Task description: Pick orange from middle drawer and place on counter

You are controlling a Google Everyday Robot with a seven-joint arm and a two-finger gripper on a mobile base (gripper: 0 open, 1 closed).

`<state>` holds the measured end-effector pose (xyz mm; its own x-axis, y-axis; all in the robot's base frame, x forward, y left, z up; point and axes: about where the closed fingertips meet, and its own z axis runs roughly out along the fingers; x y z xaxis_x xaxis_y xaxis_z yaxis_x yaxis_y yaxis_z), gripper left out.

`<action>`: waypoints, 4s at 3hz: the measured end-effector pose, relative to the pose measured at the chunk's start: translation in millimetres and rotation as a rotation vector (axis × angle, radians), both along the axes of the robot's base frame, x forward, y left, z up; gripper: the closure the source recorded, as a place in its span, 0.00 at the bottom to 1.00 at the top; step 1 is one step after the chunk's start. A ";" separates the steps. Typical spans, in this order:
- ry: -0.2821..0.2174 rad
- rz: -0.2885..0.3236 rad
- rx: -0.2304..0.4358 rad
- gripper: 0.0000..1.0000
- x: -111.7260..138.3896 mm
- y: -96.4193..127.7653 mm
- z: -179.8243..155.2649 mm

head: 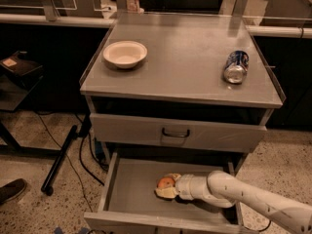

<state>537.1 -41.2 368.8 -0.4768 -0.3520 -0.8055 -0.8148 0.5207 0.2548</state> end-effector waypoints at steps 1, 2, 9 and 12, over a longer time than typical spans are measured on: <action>0.000 0.000 0.000 1.00 0.0 0.0 0.0; 0.016 -0.022 0.011 1.00 -7.6 -1.3 11.3; -0.228 -0.055 -0.065 1.00 -66.2 -40.3 319.0; -0.348 -0.027 -0.108 1.00 -48.4 -47.3 396.5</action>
Offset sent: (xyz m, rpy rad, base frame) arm -0.0183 -0.0080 0.0297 0.0241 0.0374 -0.0636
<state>488.6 -88.4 765.3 -0.1912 -0.4346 -0.8801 -0.8285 0.5522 -0.0927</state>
